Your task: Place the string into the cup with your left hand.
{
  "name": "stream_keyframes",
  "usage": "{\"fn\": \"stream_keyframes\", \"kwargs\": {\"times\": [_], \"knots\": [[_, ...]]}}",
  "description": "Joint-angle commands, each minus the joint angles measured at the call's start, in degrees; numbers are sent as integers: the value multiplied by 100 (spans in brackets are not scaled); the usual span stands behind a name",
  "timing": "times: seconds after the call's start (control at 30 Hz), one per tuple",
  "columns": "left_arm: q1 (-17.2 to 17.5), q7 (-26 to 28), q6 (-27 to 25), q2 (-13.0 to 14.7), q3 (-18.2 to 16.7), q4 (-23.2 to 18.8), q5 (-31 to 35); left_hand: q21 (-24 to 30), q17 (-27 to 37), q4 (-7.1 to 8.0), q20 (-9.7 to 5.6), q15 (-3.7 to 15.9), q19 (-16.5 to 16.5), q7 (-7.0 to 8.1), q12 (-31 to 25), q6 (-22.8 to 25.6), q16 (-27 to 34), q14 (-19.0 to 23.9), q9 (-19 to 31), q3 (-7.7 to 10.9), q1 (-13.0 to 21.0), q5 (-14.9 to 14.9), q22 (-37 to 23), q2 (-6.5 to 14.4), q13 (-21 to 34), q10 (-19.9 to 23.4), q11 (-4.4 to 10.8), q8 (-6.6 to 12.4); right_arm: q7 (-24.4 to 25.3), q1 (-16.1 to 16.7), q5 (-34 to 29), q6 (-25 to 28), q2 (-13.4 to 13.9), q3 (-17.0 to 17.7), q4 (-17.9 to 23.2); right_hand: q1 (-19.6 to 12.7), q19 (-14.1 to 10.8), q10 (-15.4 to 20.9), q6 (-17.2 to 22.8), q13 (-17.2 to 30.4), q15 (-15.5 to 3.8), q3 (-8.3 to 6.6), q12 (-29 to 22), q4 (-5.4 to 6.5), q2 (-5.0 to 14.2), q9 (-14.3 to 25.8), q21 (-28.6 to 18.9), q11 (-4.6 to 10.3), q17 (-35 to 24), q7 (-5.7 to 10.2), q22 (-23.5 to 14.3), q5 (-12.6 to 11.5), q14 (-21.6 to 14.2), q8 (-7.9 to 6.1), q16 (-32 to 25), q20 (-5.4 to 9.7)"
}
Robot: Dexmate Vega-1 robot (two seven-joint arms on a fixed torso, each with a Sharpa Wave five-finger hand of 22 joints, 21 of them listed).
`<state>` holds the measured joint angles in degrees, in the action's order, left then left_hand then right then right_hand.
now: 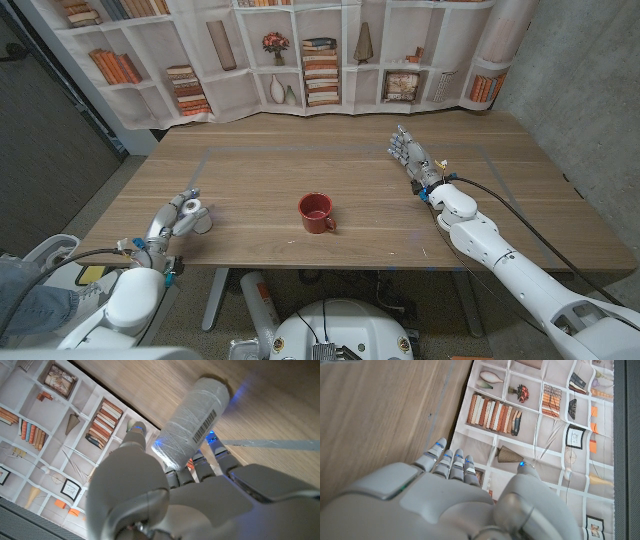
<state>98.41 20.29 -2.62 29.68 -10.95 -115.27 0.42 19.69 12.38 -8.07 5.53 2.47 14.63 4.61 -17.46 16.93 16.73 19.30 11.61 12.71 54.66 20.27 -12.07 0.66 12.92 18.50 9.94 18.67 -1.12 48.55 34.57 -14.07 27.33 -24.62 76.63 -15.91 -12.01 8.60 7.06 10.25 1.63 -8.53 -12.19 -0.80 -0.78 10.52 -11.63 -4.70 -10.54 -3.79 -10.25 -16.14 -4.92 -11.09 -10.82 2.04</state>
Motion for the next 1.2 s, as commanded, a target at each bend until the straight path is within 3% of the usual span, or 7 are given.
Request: {"fn": "stream_keyframes", "kwargs": {"times": [0.03, 0.27, 0.43, 0.63, 0.7, 0.8, 1.2], "knots": [[-70, 429, -38, -194, 151, -60, 201, 147, 71, -5, -7, 298, 268, 50, -83, 234, 101, 259, 12, 132, 165, -72, -50, 121, 61, 221, 49, 112, -74, -12, 35, -6, 3, 2, -68, -4, 10, 52, 27, 29, 27, -4, 26, -12, 25, 15, 17, -9, -12, 11, -32, -22, -44, -6, -4, -5], [-171, 728, -157, -329, 285, -86, 283, 545, 227, -105, -93, 387, 810, 115, -205, 830, 293, 831, 17, 472, 728, -400, -163, 448, 230, 716, 142, 359, -144, -35, 63, -11, 6, 6, -132, 2, 4, 43, 29, 29, 31, 1, 29, -11, 25, 15, 14, 5, -13, 9, -32, -22, -50, -7, -5, 1], [-233, 794, -303, -342, 352, -89, 296, 984, 428, -169, -257, 407, 1428, 63, -307, 1308, 507, 1425, 17, 791, 1295, -789, -190, 628, 414, 1090, 133, 577, -179, -59, 70, -9, 11, 9, -168, 7, -1, 39, 27, 29, 26, 4, 31, -10, 27, 15, 12, 8, -13, 10, -33, -22, -58, -6, -8, 0], [-280, 756, -254, -360, 360, -43, 162, 1333, 679, -169, -537, 449, 1869, 3, -441, 1678, 712, 1870, 16, 999, 1690, -864, -168, 704, 593, 1482, 76, 750, -205, -106, 68, 22, 12, 2, -206, 14, -4, 34, 23, 30, 37, 9, 33, -9, 30, 15, 9, 6, -15, 14, -33, -22, -66, -4, -10, -2], [-300, 800, -304, -371, 361, -69, 179, 1431, 774, -171, -605, 470, 1935, -5, -475, 1881, 778, 1988, 19, 1061, 1827, -853, -159, 706, 664, 1595, 65, 841, -209, -121, 65, 30, 9, -2, -212, 15, -6, 35, 25, 30, 40, 10, 32, -9, 31, 15, 9, 4, -15, 10, -34, -22, -66, -4, -10, -1], [-317, 772, -262, -354, 340, -87, 137, 1507, 833, -142, -644, 479, 1990, -34, -488, 1926, 795, 2018, 17, 1082, 1862, -853, -154, 696, 715, 1648, -125, 863, -202, -136, 52, 51, 18, -6, -190, 18, -5, 33, 25, 30, 41, 12, 32, -8, 32, 15, 9, 7, -16, 9, -34, -22, -67, -4, -10, -1], [-326, 631, -370, -265, 241, -285, 89, 1596, 914, -80, -671, 464, 1981, -53, -487, 1945, 800, 2045, 14, 1088, 1839, -862, -137, 659, 798, 1695, -134, 872, -130, -45, 57, 54, 69, 33, -24, 24, -6, 37, 30, 30, 39, 18, 30, -10, 38, 16, 8, -8, -17, 4, -34, -22, -67, -6, -7, -2]]}}
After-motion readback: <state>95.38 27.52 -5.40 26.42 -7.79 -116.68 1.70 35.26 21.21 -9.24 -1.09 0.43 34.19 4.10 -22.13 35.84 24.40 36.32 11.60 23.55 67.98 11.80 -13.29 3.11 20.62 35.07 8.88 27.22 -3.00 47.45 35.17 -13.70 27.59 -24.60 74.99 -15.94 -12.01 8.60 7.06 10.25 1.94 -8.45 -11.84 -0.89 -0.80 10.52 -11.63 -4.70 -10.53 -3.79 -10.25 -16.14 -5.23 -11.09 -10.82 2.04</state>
